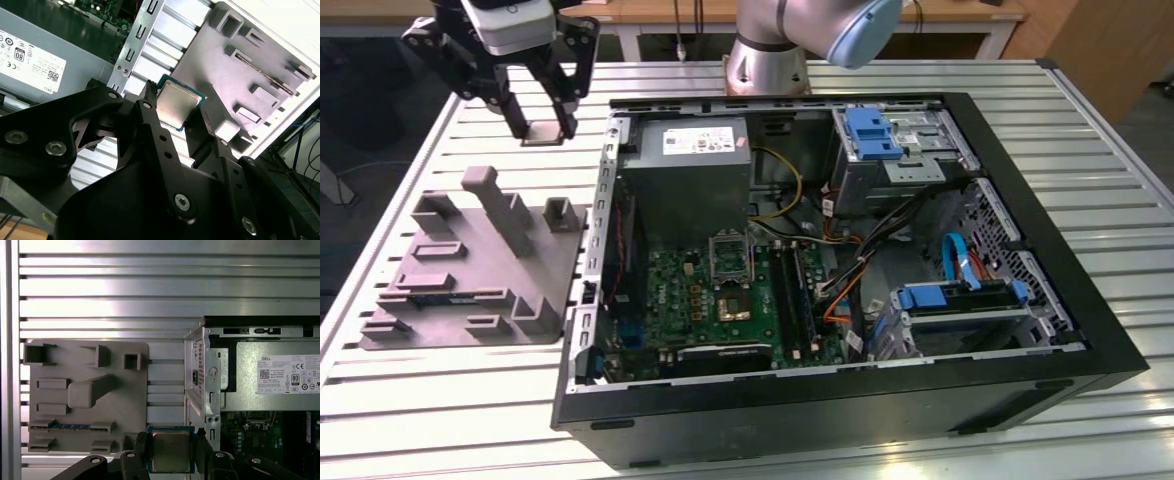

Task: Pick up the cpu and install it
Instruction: 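Pick up the cpu and move it towards the insertion slot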

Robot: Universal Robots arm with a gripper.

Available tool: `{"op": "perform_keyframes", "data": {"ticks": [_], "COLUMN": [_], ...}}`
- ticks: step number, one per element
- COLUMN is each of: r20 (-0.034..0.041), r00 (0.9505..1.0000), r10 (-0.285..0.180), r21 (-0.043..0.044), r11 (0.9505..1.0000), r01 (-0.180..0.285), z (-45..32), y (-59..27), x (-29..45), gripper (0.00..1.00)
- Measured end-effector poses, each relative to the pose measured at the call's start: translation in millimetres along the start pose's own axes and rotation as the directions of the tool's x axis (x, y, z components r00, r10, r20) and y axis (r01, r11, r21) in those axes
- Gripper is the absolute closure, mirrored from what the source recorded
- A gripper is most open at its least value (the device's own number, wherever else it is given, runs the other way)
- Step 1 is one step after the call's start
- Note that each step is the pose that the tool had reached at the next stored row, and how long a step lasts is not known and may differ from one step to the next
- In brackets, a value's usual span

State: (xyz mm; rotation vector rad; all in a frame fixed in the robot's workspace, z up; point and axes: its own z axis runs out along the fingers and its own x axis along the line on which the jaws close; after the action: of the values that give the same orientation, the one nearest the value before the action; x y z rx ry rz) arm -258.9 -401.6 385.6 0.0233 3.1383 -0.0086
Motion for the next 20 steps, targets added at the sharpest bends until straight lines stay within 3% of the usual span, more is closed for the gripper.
{"op": "perform_keyframes", "data": {"ticks": [20], "r20": [0.0000], "r00": [1.0000], "r10": [0.000], "r21": [-0.0001], "r11": [1.0000], "r01": [0.000], "z": [0.1], "y": [0.1], "x": [-7.6], "gripper": [0.53]}}
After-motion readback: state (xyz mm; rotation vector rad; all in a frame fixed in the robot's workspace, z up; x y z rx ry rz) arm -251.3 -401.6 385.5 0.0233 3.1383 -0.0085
